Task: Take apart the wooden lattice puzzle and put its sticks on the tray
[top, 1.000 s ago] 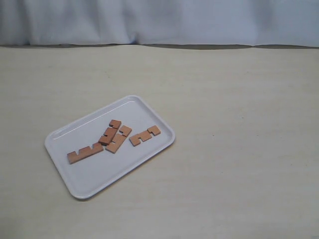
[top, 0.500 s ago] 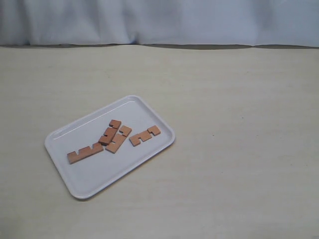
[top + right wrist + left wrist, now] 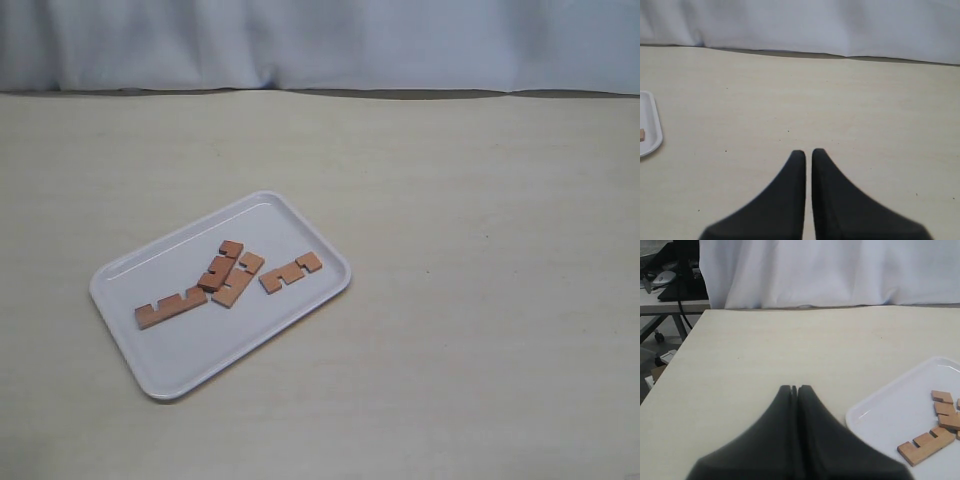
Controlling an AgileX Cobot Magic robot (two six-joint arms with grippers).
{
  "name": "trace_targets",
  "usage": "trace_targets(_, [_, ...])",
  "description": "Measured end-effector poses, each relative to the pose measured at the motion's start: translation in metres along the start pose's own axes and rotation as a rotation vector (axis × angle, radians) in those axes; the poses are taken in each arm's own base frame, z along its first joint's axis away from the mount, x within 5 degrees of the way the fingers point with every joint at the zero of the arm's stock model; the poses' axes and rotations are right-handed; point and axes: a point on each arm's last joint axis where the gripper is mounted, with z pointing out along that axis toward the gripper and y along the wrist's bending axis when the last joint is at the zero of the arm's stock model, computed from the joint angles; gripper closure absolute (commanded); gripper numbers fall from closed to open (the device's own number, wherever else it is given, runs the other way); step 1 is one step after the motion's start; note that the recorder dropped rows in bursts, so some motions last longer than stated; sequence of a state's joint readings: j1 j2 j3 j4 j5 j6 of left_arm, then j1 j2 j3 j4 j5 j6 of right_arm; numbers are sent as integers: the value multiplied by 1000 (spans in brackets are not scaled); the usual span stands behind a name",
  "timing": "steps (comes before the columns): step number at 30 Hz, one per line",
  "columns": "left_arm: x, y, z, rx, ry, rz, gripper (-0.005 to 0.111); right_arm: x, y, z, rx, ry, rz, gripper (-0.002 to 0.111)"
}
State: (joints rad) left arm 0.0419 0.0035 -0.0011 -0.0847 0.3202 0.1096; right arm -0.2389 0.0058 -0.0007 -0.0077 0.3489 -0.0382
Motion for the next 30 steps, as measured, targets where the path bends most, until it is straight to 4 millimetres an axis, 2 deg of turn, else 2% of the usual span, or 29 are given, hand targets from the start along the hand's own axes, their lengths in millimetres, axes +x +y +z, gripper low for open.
trace_targets(30, [0,-1,0,8,-1,-24,107,0,0,0,0,0,0,104])
